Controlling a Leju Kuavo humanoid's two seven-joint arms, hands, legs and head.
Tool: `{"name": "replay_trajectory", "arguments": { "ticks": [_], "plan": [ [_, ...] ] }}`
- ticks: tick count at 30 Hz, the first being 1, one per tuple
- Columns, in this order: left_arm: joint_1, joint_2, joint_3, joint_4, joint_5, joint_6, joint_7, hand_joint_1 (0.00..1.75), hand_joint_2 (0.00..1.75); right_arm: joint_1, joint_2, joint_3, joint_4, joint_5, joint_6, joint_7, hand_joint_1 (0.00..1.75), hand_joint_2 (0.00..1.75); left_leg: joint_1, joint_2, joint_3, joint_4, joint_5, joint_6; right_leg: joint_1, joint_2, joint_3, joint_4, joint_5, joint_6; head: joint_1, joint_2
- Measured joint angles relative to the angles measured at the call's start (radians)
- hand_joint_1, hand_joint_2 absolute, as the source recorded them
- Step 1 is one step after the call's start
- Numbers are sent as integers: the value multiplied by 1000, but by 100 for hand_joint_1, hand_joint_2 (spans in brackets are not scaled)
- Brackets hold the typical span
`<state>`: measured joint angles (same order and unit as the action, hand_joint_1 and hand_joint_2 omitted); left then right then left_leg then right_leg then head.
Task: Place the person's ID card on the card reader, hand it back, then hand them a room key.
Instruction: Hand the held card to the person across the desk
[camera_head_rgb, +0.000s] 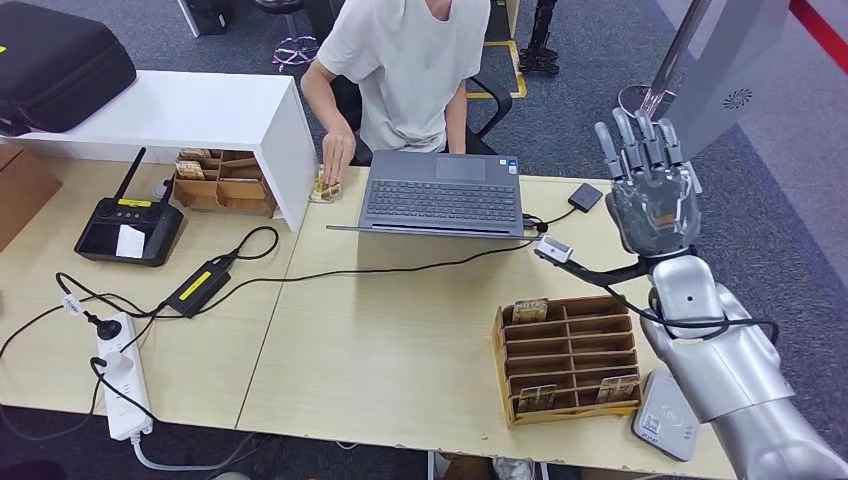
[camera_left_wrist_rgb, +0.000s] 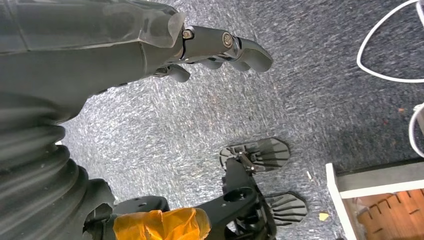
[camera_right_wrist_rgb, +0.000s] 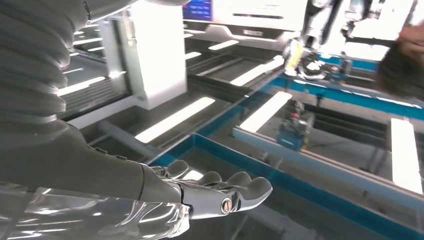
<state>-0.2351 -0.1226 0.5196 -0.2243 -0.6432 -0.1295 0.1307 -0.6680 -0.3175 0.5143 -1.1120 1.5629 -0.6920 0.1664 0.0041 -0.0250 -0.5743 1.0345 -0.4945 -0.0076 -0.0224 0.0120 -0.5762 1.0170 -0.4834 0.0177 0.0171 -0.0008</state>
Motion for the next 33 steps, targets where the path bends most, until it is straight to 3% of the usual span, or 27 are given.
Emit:
{"name": "replay_trajectory", "arguments": {
  "ticks": [7, 14, 21, 33],
  "plan": [
    [15, 10, 0, 0, 3, -16, -12, 0, 175, 17, -104, -58, 56, 1, 0, 34, 0, 175, 0, -3, 0, 1, 0, 0, 0, -3, 0, 0, 0, 0, 0, 0],
    [52, 36, 0, 0, 4, -39, -36, 0, 175, 36, -236, -231, 184, 1, 0, 0, 0, 175, 0, -3, -2, 1, 0, 2, 0, -3, -1, 0, 0, 1, 0, 0],
    [54, 42, 0, 0, 4, -42, -37, 0, 175, 47, -278, -285, 230, 6, 0, 8, 0, 175, 0, -3, -2, 1, 0, 2, 0, -2, -1, 0, 0, 0, 0, 0],
    [78, 62, 0, 0, -11, -57, -57, 0, 175, 41, -371, -282, 513, 7, 7, 169, 0, 175, 0, -4, -3, 1, -1, 2, 0, -4, -1, -1, 0, 1, -1, 0]
  ]
}}
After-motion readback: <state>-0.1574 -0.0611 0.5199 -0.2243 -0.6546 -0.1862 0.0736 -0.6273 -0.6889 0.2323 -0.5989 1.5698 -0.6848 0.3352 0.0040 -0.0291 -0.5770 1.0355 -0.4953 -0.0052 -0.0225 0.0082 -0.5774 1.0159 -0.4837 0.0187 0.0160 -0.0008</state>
